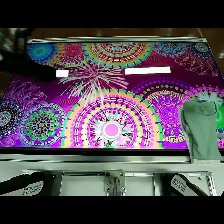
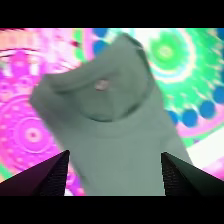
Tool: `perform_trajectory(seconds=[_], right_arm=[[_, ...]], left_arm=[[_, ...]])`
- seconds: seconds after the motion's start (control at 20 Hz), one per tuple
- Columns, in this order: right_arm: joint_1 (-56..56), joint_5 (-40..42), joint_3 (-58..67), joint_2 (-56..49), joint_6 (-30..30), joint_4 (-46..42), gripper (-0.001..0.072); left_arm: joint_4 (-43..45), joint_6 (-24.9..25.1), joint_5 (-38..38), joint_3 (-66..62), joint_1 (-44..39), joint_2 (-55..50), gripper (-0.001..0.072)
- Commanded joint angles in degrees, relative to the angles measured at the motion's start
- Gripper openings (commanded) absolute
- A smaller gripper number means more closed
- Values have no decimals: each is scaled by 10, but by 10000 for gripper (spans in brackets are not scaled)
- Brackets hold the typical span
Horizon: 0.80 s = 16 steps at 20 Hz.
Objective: Fold the shirts.
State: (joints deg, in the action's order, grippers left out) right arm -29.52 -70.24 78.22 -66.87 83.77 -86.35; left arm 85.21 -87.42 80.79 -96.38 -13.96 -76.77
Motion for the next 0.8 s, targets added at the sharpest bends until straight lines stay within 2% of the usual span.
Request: perform_trajectory(seconds=[0.0, 0.05, 0.2, 0.75], right_arm=[[154, -38, 15, -18, 21, 62, 681], [181, -72, 15, -40, 40, 62, 681], [224, -106, 15, -87, 48, 64, 681], [257, -88, 15, -102, 47, 66, 681]], left_arm=[[108, -38, 38, 0, -80, -69, 625], [103, -50, 42, 0, -92, -90, 694], [83, -79, 40, 0, -100, -131, 694], [61, -78, 11, 0, -99, -136, 692]])
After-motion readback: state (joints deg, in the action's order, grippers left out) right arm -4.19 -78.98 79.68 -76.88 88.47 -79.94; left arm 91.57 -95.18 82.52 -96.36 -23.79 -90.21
